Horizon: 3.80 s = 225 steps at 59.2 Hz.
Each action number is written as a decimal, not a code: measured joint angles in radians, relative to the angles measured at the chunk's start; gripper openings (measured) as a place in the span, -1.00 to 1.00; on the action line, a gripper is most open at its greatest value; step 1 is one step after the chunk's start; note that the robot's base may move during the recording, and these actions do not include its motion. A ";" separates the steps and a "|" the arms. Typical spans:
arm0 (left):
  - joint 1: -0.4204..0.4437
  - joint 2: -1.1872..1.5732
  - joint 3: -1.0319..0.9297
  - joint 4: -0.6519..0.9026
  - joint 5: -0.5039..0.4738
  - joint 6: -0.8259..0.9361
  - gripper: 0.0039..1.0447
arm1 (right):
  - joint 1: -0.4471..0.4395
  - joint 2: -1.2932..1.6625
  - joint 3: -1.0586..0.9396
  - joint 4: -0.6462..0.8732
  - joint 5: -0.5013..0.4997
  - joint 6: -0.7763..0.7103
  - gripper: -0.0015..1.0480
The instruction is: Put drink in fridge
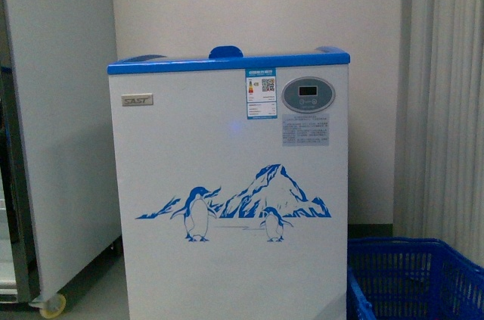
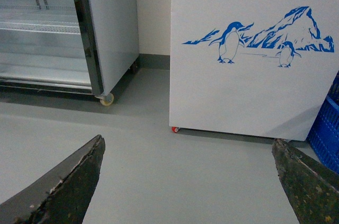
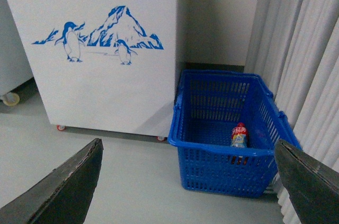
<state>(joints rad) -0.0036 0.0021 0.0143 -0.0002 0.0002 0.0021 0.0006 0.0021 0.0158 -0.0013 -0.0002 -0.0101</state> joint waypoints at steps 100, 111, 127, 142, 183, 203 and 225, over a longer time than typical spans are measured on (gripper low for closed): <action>0.000 0.000 0.000 0.000 0.000 0.000 0.85 | -0.313 1.758 0.411 0.655 0.504 -0.282 0.85; 0.000 0.000 0.000 0.000 0.000 0.000 0.85 | -0.331 2.185 0.637 0.613 0.558 -0.220 0.85; 0.000 0.000 0.000 0.000 0.000 0.000 0.85 | -0.341 2.530 0.960 0.436 0.533 0.031 0.85; 0.000 0.000 0.000 0.000 0.000 0.000 0.85 | -0.346 2.707 1.142 0.377 0.526 0.118 0.85; 0.000 0.000 0.000 0.000 0.000 0.000 0.85 | -0.386 2.980 1.564 0.155 0.499 0.211 0.85; 0.000 0.000 0.000 0.000 0.000 0.000 0.85 | -0.413 3.025 1.634 0.093 0.455 0.253 0.72; 0.000 0.000 0.000 0.000 0.000 0.000 0.85 | -0.404 2.926 1.445 0.236 0.353 0.197 0.03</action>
<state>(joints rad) -0.0036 0.0017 0.0143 -0.0002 -0.0002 0.0021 -0.4038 2.9280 1.4609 0.2348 0.3531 0.1871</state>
